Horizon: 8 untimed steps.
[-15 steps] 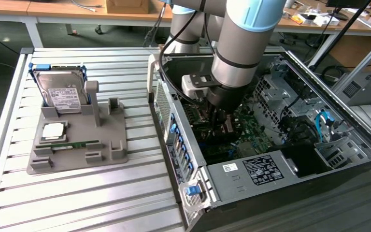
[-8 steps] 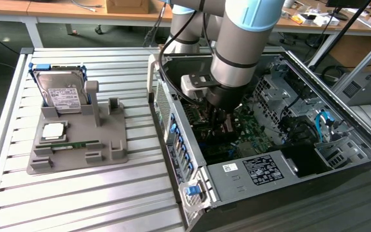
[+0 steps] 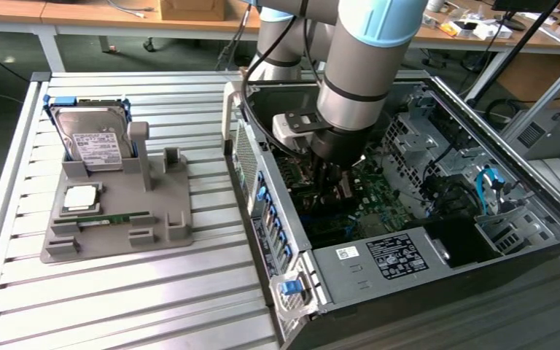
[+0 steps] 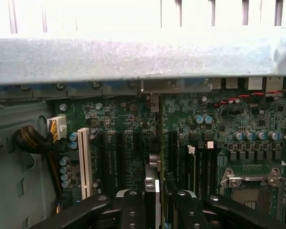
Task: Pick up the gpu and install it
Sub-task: 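Insert the gpu into the slot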
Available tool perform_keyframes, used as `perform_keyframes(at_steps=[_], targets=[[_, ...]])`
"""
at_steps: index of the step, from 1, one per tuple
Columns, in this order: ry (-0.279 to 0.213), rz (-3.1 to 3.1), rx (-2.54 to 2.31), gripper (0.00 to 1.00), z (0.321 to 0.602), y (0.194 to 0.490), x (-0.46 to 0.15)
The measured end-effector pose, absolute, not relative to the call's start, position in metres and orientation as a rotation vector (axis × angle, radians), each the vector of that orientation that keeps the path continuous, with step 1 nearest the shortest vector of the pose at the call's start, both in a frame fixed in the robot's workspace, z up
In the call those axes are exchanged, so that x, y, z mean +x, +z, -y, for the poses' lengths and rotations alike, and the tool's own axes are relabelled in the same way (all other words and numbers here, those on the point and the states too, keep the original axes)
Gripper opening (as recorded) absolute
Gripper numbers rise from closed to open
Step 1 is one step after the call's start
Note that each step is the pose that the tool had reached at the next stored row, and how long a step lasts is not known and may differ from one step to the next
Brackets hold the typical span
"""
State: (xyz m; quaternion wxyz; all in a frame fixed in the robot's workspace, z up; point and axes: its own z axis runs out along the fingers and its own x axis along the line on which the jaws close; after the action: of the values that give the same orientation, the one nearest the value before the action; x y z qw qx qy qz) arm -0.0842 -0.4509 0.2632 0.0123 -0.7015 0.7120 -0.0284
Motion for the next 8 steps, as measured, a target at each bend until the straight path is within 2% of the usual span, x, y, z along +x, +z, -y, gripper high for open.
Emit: perform_keyframes(at_steps=[8], targets=[[-0.088,-2.193,-2.212,0.27,0.4497,0.2613,-0.0842]])
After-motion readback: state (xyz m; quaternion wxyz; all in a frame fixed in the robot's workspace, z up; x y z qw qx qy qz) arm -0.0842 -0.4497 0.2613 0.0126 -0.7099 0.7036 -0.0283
